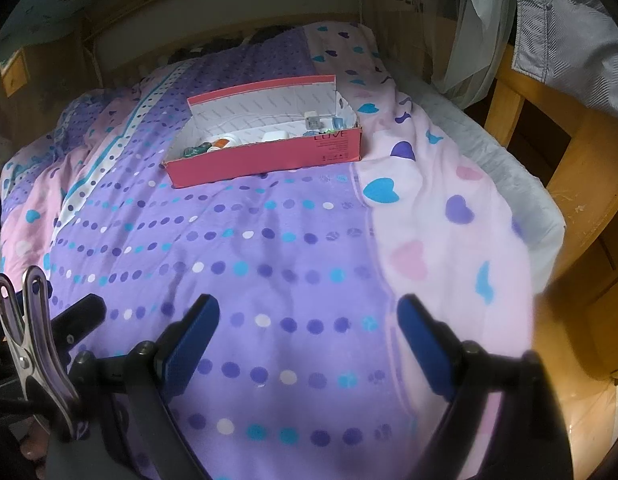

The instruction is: Organize rigid objects

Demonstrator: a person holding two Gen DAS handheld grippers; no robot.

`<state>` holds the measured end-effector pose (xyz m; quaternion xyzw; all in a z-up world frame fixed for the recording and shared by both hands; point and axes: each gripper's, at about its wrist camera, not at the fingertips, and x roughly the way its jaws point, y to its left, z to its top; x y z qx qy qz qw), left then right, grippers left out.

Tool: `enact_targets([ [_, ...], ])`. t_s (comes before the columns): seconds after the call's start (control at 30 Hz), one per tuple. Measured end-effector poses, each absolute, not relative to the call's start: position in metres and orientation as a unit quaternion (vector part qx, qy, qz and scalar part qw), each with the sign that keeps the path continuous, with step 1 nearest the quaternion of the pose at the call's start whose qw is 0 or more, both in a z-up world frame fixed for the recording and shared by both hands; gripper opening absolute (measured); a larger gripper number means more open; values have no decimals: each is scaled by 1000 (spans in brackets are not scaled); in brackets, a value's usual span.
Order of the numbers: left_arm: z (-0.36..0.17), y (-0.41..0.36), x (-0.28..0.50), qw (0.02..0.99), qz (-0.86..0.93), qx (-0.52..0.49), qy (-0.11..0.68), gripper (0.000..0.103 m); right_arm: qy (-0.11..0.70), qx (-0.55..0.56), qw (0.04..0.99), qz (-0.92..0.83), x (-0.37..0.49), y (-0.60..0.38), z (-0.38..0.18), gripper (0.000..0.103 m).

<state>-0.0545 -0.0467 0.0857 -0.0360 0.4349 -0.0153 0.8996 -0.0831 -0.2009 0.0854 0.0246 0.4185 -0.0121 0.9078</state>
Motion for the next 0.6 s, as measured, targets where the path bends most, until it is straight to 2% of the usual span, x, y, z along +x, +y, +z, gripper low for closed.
enact_targets([
  [0.6,84,-45,-53,899,-13,-36,436,101,419,24,908,-13,-86,-200,86,92],
])
